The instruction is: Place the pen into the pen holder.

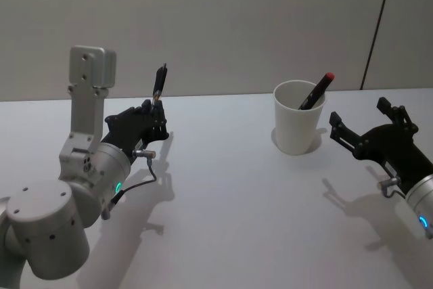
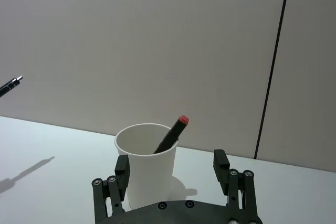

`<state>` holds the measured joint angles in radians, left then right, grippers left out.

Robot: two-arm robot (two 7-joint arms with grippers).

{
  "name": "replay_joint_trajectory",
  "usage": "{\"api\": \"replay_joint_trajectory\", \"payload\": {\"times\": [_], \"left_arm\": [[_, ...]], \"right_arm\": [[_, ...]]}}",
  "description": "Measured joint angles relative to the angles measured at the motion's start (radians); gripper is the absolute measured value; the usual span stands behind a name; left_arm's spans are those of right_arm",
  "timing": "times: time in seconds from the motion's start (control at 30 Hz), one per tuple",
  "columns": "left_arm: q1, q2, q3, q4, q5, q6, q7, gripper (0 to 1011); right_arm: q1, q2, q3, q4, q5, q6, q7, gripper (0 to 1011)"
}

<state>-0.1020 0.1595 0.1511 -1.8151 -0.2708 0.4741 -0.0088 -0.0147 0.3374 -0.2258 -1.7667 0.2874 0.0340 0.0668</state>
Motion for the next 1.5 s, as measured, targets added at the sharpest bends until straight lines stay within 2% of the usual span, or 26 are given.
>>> {"api": "replay_joint_trajectory", "payload": {"times": [0.3,0.6,1.1,1.5], "left_arm": [[0.015,0.025,-0.017,0.023,-0.061,-0.147,-0.134,138],[0.020,0.047,-0.023,0.049,-0.115,-0.248,-0.278,138],[0.008,0.072,-0.010,0.095,-0.157,-0.353,-0.525,138],[-0.012,0.083,0.010,0.131,-0.173,-0.403,-0.694,138]], "right_arm": [[0.000,0.000,0.000,0.000,0.000,0.000,0.000,1002],[0.000,0.000,0.000,0.000,0.000,0.000,0.000,1002],[0.000,0.000,0.000,0.000,0.000,0.000,0.000,1002],[0.000,0.000,0.000,0.000,0.000,0.000,0.000,1002]]}}
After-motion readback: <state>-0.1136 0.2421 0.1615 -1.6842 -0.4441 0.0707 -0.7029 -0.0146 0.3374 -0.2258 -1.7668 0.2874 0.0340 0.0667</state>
